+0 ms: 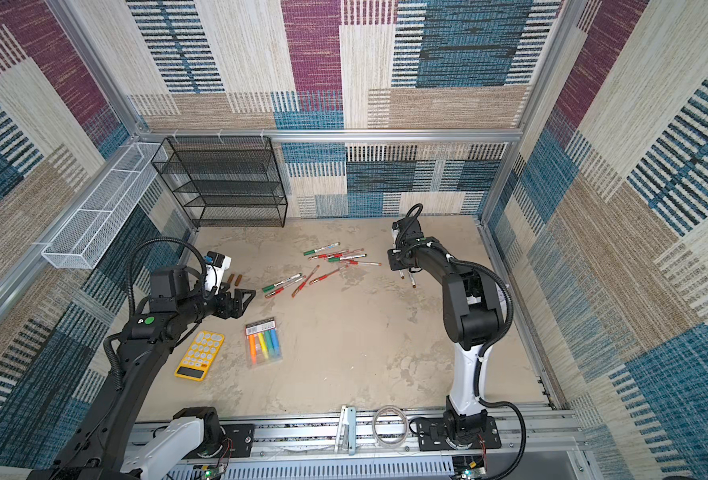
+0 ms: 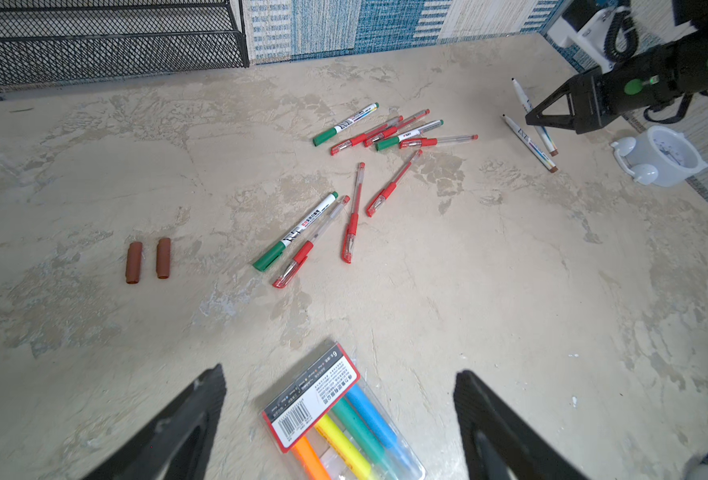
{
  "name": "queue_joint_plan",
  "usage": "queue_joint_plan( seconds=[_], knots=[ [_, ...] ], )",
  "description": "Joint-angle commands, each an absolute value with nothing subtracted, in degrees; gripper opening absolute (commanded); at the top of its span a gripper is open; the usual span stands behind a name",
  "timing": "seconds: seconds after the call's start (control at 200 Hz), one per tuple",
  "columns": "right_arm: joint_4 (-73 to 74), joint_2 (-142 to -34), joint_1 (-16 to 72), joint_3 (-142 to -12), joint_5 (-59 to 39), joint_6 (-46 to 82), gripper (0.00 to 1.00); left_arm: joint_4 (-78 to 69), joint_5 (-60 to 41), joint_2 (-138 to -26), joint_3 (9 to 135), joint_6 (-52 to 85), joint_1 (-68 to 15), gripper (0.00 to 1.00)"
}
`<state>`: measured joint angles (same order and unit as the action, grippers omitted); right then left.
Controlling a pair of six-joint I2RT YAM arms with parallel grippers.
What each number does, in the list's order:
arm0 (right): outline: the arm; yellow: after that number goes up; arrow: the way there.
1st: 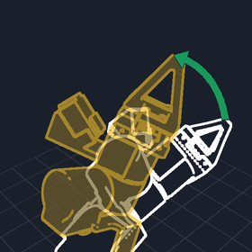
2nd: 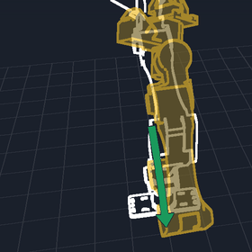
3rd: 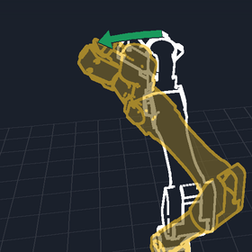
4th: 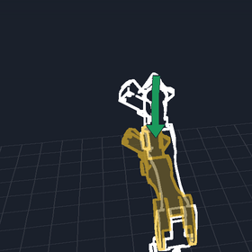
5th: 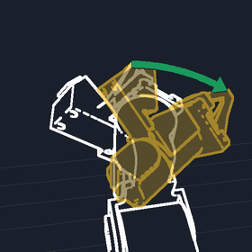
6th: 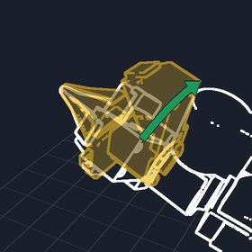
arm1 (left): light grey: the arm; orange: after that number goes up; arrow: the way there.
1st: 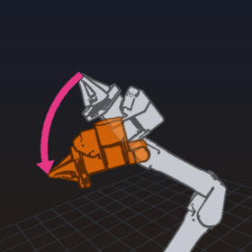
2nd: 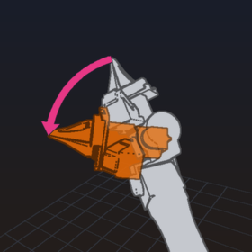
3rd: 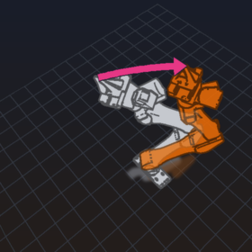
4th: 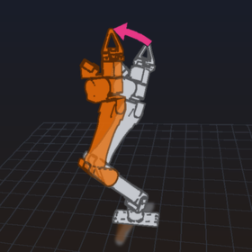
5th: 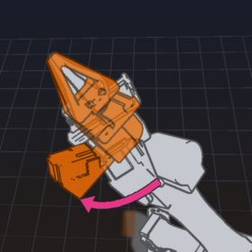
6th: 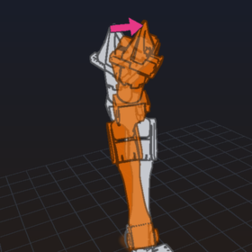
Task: Open the pen caps
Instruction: 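Lower the uncapped marker onto the table and release with right gripper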
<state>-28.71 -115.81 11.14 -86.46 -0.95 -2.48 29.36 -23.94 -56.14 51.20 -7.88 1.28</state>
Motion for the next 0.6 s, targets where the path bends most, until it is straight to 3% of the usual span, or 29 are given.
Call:
queue_joint_plan(
  seconds=[0.0, 0.596],
  knots=[
    [-30.2, -118.0, 10.8, -88.0, -1.1, -2.7, 0.01, 28.6, -24.8, -55.7, 51.4, -7.5, 1.4, 0.90],
    [-31.1, -123.1, 9.7, -90.0, -1.4, -1.8, 0.13, 28.6, -25.0, -56.1, 51.4, -6.9, 2.9, 0.90]
  ],
)
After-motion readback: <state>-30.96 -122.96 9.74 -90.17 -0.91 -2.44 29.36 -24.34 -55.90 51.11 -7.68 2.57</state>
